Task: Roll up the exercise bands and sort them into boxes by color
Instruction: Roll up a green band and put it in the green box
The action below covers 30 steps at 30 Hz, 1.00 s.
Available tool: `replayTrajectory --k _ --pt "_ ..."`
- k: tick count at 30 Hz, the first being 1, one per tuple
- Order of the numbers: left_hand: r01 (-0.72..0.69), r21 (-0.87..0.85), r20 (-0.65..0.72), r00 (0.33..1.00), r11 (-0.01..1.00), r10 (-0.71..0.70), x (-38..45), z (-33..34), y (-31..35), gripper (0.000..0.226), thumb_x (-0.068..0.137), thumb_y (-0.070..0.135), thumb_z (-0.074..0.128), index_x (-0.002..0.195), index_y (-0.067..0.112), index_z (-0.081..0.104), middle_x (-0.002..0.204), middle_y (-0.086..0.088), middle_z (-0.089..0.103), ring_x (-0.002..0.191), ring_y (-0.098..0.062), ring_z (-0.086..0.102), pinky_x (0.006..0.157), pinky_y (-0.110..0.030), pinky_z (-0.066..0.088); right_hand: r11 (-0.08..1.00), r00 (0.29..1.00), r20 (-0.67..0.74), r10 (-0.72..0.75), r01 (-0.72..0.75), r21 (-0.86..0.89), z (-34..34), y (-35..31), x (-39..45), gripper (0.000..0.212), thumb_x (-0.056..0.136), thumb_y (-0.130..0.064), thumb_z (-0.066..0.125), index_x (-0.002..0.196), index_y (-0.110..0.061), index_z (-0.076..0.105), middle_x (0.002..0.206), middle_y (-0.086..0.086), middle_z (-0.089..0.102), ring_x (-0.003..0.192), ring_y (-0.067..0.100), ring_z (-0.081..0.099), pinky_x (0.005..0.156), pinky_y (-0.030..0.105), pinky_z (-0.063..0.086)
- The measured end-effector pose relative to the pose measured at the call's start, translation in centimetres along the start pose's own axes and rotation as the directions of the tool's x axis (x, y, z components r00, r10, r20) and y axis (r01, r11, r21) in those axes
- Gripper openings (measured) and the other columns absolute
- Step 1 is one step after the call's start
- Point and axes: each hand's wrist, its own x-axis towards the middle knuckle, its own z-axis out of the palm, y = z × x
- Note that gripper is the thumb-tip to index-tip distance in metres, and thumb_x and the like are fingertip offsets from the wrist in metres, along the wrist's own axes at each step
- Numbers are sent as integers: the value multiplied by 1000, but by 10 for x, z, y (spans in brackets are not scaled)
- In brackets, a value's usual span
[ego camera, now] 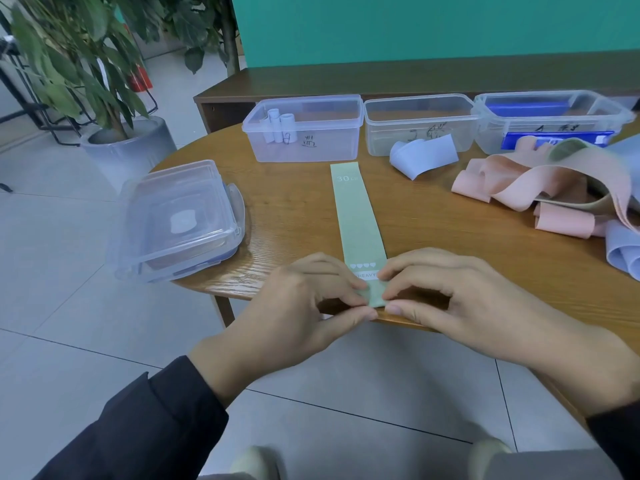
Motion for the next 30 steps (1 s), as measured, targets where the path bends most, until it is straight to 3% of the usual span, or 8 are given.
replayTrajectory --k 9,12,15,20,24,27,30 --pt "19 28 -4 1000 999 -19 5 3 4 15 87 32 79 81 18 76 93 10 72 92 -10 65 76 -31 53 999 1000 -1 -29 29 -16 1 0 5 25 99 -43 55 97 -28 75 112 -19 65 107 5 62 88 36 53" --pt "16 44 -15 1000 999 -15 6 2 6 12 88 27 79 82 18 76 86 25 64 88 -12 66 74 -31 52 992 998 -1 69 -69 104 1 -1 7 18 97 -39 63 91 -29 76 111 -21 64 105 6 64 87 30 51" --pt "26 84 -7 1000 996 -26 6 2 6 10 92 25 76 86 18 76 87 19 68 89 -13 66 75 -32 52 963 984 10 179 -177 201 -1 -3 9 9 89 -31 73 80 -30 76 109 -19 65 100 7 66 85 25 49" --pt "164 61 26 986 985 -166 8 2 8 14 94 29 69 87 18 75 104 13 67 93 -1 61 83 -9 43 911 953 40 300 -298 285 -4 -6 14 11 82 -31 80 72 -32 76 112 -22 65 99 8 66 89 29 49" --pt "246 73 112 961 967 -253 15 -1 10 16 95 28 69 85 17 74 114 10 59 97 -7 59 82 -10 40 903 941 43 335 -333 273 -6 -7 15 11 78 -35 82 70 -30 75 113 -25 65 109 0 62 97 27 48" --pt "340 74 154 925 937 -348 20 -5 12 19 94 33 70 82 18 74 121 9 56 107 1 53 86 -3 32 899 935 74 347 -354 259 -8 -7 17 12 78 -37 80 71 -29 74 116 -25 63 112 -2 60 100 26 46" --pt "429 87 166 884 899 -438 25 -6 14 19 91 38 72 77 25 74 121 13 55 104 15 47 79 2 28 888 917 101 385 -398 232 -9 -6 21 15 79 -37 80 70 -28 74 115 -25 61 109 -4 58 95 16 43"
